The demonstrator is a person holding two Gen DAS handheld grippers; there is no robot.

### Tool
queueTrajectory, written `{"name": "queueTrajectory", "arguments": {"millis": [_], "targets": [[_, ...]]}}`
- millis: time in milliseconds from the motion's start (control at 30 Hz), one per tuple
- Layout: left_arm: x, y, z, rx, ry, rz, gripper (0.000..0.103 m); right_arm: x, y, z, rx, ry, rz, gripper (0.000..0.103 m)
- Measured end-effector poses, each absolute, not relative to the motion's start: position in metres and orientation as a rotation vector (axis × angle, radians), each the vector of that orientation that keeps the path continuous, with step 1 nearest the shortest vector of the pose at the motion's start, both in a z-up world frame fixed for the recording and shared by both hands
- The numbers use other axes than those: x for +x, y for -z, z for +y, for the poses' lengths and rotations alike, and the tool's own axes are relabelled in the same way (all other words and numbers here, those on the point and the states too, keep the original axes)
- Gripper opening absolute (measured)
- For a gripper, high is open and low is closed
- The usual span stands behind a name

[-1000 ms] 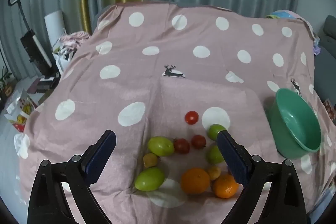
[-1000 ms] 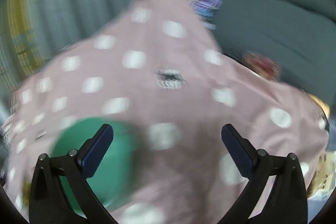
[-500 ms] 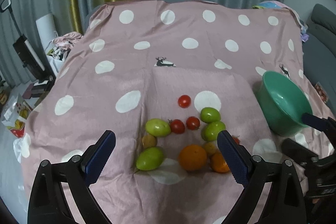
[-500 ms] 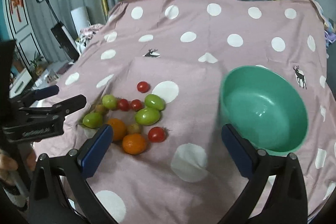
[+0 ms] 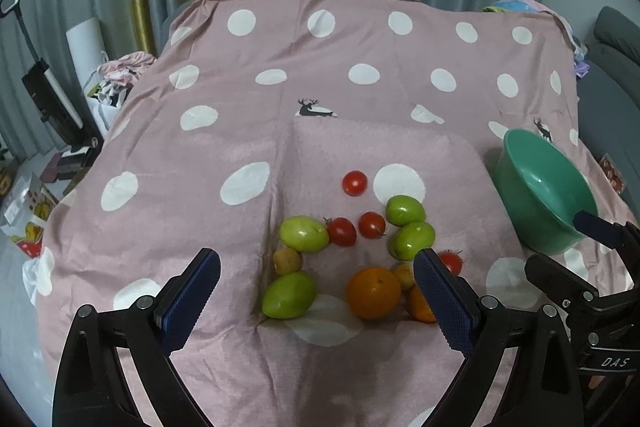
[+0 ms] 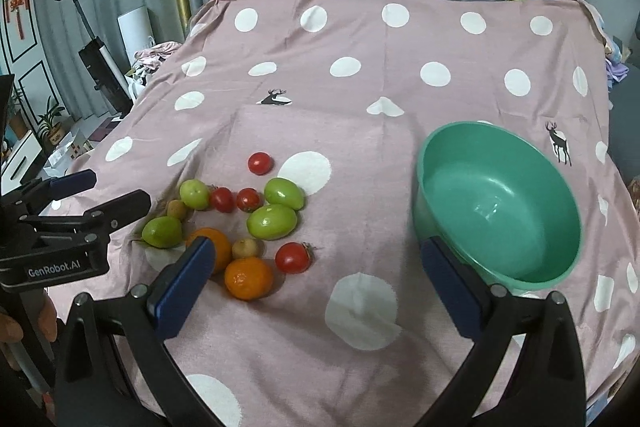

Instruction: Organize fruits

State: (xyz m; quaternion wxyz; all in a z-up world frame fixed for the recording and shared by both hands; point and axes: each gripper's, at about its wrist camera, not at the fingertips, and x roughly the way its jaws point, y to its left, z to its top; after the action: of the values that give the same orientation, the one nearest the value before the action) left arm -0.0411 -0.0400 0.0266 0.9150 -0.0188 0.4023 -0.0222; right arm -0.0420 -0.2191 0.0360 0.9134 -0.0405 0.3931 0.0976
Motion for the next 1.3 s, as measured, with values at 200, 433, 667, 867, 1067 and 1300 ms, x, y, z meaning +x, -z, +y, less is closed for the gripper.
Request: {"name": "queueTrajectory", "arguments": {"millis": [200, 433, 667, 867, 1067, 1300], "targets": [[-0.037, -0.025, -0.042, -0.029, 0.053, 0.84, 0.097, -0.041, -0.034, -0.224, -0.07, -0.193, 0.812, 0.103], [-0.033, -0.023, -0.042, -0.034, 0.067, 0.854, 0.097, -0.039, -0.035, -0.228, -0.067, -0.187, 0.81, 0.103], [-0.025, -0.013, -0.033, -0.187, 0.211, 0.883, 0.097, -0.038, -0.031, -0.236, 0.048, -0.317, 0.803, 0.103], [-0.025, -0.002, -0.027, -0.266, 0.36, 0.874, 0.097, -0.042, -0.01, -0.235, 0.178, -0.575, 0.819, 0.103], [-0.029, 0.013, -0.036, -0.133, 0.365, 0.927, 0.097, -0.042, 0.01, -0.224, 0.112, -0.525, 0.877, 0.103], [-0.022, 0.025, -0.045, -0.029, 0.373, 0.961, 0.097, -0.025, 0.027, -0.202, 0.058, -0.521, 0.953, 0.08]]}}
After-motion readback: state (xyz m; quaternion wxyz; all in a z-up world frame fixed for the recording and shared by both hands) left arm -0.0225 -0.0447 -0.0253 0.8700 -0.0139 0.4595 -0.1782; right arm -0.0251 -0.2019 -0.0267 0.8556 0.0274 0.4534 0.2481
